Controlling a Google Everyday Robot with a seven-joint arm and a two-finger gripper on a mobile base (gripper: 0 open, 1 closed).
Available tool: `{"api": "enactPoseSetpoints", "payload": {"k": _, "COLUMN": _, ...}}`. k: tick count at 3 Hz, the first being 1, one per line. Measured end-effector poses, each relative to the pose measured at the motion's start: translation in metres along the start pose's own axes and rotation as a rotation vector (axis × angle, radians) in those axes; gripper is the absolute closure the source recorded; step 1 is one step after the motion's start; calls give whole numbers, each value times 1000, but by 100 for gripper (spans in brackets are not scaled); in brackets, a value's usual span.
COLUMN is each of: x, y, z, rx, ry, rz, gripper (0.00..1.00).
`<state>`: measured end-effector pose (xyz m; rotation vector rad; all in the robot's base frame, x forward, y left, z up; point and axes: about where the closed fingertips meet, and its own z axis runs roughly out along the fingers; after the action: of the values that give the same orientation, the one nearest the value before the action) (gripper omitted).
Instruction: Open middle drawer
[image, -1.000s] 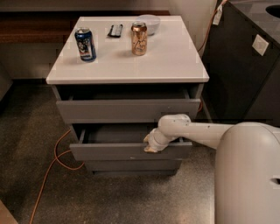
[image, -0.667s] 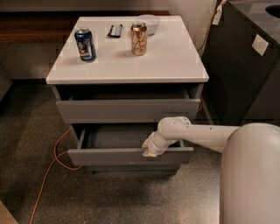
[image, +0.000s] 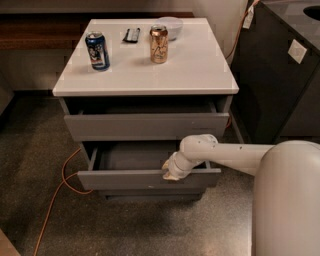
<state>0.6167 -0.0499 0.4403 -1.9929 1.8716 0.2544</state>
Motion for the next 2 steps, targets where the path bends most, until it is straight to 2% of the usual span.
{"api": "enactPoseSetpoints", "payload": {"k": 2, "x": -1, "y": 0, "z": -3, "rx": 0, "ry": 0, "rz": 0, "gripper": 100}}
